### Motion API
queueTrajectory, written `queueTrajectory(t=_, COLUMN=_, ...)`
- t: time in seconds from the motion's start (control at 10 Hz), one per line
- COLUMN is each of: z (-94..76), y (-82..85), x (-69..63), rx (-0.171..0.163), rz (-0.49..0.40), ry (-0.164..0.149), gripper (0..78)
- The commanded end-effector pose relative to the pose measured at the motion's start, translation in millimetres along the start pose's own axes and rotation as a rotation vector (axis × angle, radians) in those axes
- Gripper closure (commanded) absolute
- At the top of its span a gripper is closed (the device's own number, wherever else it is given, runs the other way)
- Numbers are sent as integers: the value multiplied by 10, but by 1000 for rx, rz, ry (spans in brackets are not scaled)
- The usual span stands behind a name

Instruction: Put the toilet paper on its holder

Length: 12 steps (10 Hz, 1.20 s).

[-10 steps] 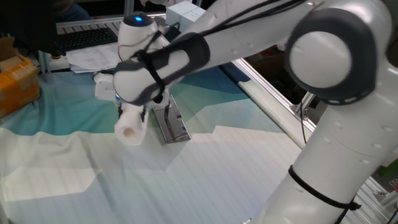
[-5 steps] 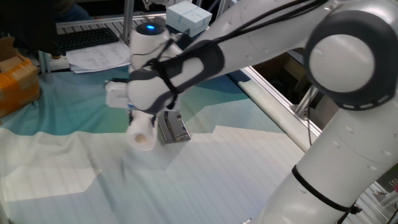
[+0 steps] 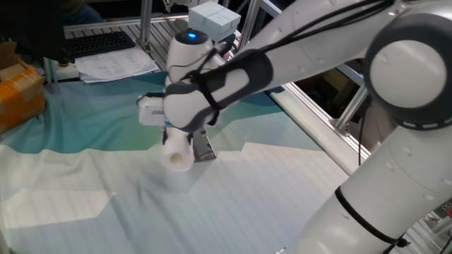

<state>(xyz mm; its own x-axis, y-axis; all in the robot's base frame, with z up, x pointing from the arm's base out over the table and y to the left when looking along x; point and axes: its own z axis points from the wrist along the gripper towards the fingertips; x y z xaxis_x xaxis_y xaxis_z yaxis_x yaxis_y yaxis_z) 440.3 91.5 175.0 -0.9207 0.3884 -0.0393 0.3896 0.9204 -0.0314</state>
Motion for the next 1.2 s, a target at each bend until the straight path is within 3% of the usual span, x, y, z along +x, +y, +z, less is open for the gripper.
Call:
queueTrajectory(t=0.1, z=19, y=-128, x=66, rx=8, rz=-34, ry=-12, gripper=763)
queueTrajectory(t=0.6, z=126, y=-330, x=42, rx=4, rz=-87, ry=-23, gripper=763)
queueTrajectory(t=1.2, z=169, y=-461, x=9, rx=5, rz=-110, ry=-28, gripper=763)
